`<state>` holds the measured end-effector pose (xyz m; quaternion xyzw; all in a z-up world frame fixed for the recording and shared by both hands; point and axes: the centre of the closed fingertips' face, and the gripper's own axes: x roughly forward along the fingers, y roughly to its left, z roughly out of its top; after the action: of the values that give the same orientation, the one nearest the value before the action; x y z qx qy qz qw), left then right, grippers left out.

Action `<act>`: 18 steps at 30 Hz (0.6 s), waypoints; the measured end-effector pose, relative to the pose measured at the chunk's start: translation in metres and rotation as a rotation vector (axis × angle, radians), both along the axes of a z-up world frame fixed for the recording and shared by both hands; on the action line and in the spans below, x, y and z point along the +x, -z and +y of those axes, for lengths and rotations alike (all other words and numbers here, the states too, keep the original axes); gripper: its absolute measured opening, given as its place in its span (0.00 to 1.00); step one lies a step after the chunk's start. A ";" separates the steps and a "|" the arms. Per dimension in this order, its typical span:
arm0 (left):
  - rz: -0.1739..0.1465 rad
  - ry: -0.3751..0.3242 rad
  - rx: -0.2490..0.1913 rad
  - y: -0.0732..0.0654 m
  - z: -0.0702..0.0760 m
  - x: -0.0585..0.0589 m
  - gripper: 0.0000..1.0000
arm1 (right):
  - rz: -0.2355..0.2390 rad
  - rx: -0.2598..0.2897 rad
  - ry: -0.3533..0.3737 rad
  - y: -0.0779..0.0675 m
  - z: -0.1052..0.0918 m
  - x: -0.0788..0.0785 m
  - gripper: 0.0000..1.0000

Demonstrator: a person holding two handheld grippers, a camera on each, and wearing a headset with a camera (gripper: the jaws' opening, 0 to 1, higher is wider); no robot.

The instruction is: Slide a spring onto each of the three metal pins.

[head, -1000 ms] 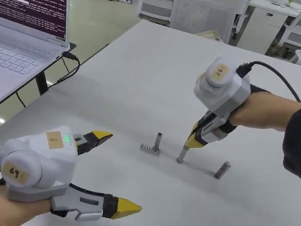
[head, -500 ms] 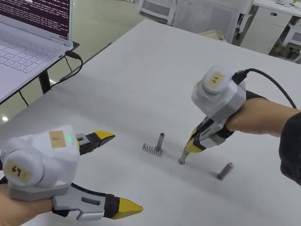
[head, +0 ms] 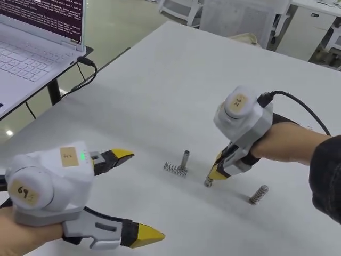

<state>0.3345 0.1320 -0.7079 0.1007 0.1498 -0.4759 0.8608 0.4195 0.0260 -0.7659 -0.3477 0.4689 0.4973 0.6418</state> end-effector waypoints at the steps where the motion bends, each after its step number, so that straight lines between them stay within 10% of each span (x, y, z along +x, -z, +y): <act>1: 0.001 0.000 0.001 0.000 0.000 0.000 0.89 | 0.001 0.001 0.002 0.002 0.000 0.000 0.08; 18: 0.011 0.002 -0.003 0.002 0.000 -0.001 0.86 | 0.005 -0.013 0.009 0.012 -0.002 0.001 0.08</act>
<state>0.3331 0.1323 -0.7097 0.0970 0.1538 -0.4775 0.8596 0.4200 0.0238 -0.7778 -0.3486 0.4755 0.4920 0.6406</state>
